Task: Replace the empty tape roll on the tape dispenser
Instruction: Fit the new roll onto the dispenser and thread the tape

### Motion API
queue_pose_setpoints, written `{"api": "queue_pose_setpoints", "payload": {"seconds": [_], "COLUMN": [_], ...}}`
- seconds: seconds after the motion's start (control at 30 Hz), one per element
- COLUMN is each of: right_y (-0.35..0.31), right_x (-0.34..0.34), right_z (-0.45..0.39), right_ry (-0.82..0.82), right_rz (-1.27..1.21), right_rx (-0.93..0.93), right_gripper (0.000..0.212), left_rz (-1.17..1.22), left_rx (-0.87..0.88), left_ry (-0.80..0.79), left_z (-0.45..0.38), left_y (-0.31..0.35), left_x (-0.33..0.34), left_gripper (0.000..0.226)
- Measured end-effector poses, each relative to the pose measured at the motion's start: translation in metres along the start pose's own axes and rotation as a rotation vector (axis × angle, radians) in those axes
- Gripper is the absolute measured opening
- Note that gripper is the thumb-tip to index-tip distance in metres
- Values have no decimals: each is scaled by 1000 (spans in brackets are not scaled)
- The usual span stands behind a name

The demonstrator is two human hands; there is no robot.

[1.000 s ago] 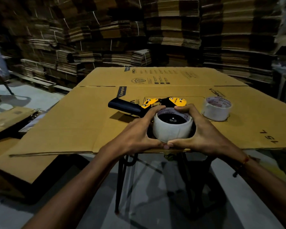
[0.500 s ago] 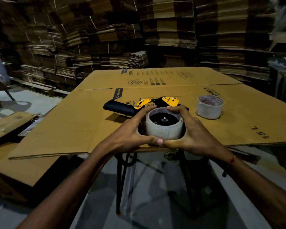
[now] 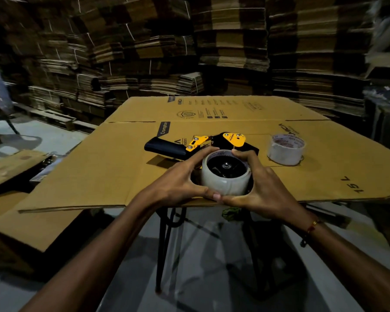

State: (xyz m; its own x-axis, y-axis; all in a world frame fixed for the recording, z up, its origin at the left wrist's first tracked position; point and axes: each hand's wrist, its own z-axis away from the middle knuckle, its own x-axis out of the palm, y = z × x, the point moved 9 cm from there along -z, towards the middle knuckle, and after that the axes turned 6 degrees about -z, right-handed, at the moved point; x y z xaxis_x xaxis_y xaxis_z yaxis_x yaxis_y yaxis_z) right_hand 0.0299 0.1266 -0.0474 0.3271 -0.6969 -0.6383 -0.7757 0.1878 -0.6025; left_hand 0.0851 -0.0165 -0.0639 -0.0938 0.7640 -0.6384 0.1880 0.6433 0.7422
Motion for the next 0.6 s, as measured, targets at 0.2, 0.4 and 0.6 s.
{"api": "queue_pose_setpoints", "payload": {"seconds": [0.2, 0.4, 0.6], "right_y": [-7, -6, -2], "right_x": [3, 3, 3], "right_z": [3, 5, 15], "right_ry": [6, 22, 77], "right_rz": [45, 77, 98], "right_rx": [-40, -19, 59], "right_gripper": [96, 98, 96], "left_rz": [-22, -69, -76], "left_rx": [12, -10, -31], "left_ry": [-34, -78, -117], "left_z": [2, 1, 1], "left_y": [3, 6, 4], "left_x": [1, 1, 3], "left_gripper": [97, 96, 96]}}
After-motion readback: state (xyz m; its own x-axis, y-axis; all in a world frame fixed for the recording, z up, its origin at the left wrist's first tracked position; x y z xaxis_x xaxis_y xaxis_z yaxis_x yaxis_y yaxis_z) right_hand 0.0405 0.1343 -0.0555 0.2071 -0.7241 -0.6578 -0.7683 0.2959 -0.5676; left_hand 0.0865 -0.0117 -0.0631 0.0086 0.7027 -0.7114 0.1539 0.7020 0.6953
